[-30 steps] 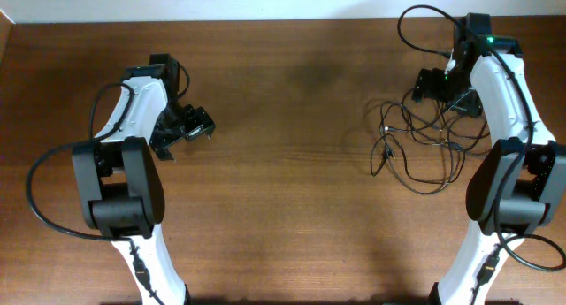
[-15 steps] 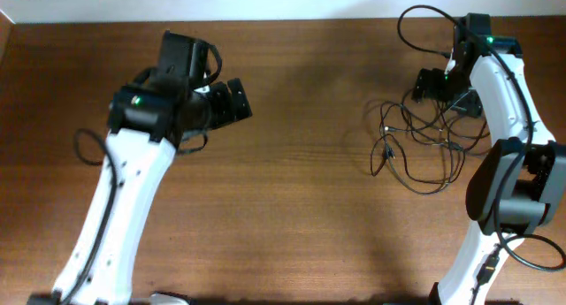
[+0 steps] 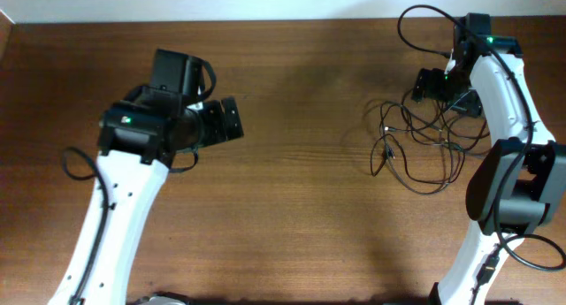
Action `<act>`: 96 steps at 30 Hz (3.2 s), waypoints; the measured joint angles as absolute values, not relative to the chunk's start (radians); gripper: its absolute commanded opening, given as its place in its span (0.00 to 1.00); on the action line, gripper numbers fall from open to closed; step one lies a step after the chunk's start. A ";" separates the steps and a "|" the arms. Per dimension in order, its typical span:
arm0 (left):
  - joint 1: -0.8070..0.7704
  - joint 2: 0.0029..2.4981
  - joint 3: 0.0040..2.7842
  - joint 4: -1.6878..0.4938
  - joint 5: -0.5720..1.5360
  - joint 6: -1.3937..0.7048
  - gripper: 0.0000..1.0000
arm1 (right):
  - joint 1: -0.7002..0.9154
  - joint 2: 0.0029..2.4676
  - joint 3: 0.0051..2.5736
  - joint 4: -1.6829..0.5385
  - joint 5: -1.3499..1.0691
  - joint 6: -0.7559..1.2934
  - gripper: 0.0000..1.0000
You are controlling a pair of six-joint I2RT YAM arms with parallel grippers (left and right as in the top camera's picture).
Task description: Untangle cables
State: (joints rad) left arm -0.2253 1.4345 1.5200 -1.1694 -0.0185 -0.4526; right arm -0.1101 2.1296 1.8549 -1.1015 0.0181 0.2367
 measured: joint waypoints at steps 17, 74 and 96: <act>-0.225 1.305 0.365 0.192 -0.110 -0.438 0.99 | -0.110 2.130 1.855 -1.102 0.018 0.237 0.98; -0.082 0.015 0.011 -0.079 -0.033 0.001 0.99 | -0.110 2.130 1.855 -1.102 0.018 0.236 0.98; -0.082 0.015 0.011 -0.079 -0.033 0.001 0.99 | -0.110 2.130 1.855 -1.102 0.018 0.237 0.98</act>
